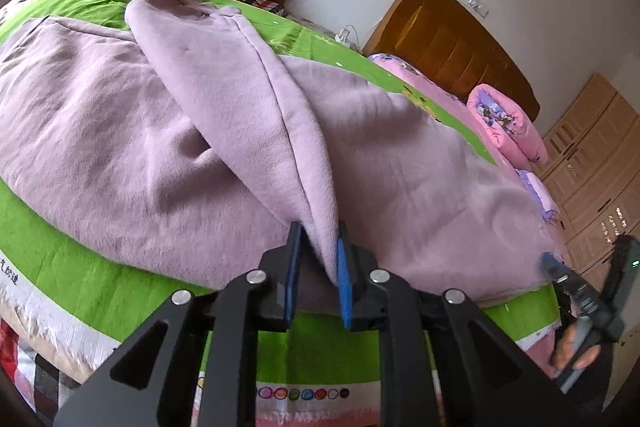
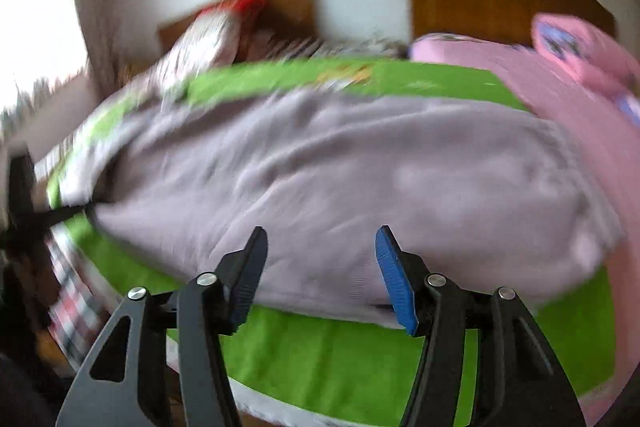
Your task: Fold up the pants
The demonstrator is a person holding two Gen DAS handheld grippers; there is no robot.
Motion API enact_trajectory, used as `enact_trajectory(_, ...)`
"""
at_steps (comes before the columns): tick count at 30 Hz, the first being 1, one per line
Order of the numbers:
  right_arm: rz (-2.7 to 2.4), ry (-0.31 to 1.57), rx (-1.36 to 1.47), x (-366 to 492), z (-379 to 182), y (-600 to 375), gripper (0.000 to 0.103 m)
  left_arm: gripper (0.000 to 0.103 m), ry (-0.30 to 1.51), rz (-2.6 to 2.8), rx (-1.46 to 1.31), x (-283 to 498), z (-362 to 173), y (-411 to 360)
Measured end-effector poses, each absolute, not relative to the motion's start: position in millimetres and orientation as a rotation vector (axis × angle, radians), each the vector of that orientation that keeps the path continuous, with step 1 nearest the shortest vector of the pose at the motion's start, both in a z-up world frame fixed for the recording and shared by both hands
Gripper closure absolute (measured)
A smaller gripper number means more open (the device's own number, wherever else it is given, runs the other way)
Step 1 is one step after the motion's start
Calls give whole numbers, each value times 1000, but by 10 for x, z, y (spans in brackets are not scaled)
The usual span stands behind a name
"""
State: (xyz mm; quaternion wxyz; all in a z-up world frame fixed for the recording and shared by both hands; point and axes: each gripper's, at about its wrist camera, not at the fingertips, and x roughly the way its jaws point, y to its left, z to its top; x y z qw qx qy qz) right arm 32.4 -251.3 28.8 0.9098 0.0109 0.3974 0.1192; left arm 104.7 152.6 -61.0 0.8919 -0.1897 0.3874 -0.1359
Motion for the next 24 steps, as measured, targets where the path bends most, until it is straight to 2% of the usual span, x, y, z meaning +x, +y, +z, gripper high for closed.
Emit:
enact_trajectory(4,243,846,-79,258,138,-2373,44,83,783,-315,-397,1021,-630,1545)
enact_trajectory(5,256,863,-49,270,142,-2417,44,80,780,-328,-406,1018,-636,1558)
enact_trajectory(7,273,896,-13,302,177,-2504,45,69,785,-357,-430,1011,-618,1585)
enact_trajectory(9,255,890,-20,267,273,-2467,45,31,778,-359,-442,957,-490,1678)
enact_trajectory(12,299,813,-45,192,542,-2344,43,15,689,-325,-423,859,-205,2004)
enact_trajectory(15,362,780,-80,346,677,-2092,43,9,676,-179,-442,1041,-92,2597)
enact_trajectory(20,515,788,-131,831,718,-1424,41,15,785,-28,-535,1530,-410,3423)
enact_trajectory(22,576,793,-134,1037,753,-1184,38,15,823,26,-508,1660,-538,3567)
enact_trajectory(24,661,826,-104,1360,783,-925,31,16,851,44,-482,1745,-654,3634)
